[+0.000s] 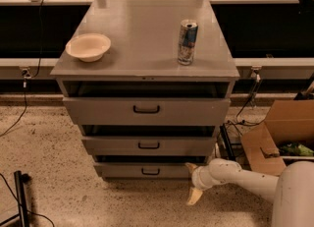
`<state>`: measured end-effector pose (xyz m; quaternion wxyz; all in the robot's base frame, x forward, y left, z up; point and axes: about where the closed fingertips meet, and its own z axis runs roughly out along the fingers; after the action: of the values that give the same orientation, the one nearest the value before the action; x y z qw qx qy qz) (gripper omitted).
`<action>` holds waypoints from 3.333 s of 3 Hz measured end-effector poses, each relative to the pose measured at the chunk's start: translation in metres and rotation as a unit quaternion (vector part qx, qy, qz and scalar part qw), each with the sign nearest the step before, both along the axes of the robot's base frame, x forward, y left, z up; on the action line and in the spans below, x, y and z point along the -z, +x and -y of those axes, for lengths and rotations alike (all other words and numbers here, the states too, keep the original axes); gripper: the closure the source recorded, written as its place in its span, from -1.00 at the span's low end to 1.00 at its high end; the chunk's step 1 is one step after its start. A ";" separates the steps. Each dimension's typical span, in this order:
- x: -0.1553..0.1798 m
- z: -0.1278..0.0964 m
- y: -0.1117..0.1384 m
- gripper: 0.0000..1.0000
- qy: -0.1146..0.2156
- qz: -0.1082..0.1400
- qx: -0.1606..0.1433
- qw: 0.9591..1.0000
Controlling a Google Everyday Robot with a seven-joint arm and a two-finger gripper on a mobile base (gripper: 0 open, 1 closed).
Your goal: Open bottom drawer
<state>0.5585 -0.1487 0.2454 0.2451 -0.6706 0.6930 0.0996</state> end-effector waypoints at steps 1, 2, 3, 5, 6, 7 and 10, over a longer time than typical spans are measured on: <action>0.019 0.018 0.011 -1.00 0.010 0.006 0.004 1.000; 0.033 0.025 0.025 -1.00 -0.005 0.003 -0.005 1.000; 0.047 0.022 0.043 -1.00 -0.017 -0.002 -0.016 1.000; 0.066 0.023 0.077 -0.96 -0.029 -0.012 -0.016 0.999; 0.065 0.019 0.080 -0.58 -0.028 -0.014 -0.019 0.999; 0.067 0.014 0.073 -0.24 -0.027 -0.021 -0.022 0.999; 0.053 -0.024 0.012 -0.28 -0.009 -0.058 -0.074 0.996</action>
Offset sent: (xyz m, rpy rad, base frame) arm 0.0458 -0.0320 -0.0489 -0.0608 0.0044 0.0368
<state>0.5705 -0.1243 0.1922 0.1905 -0.7152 0.6557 0.1494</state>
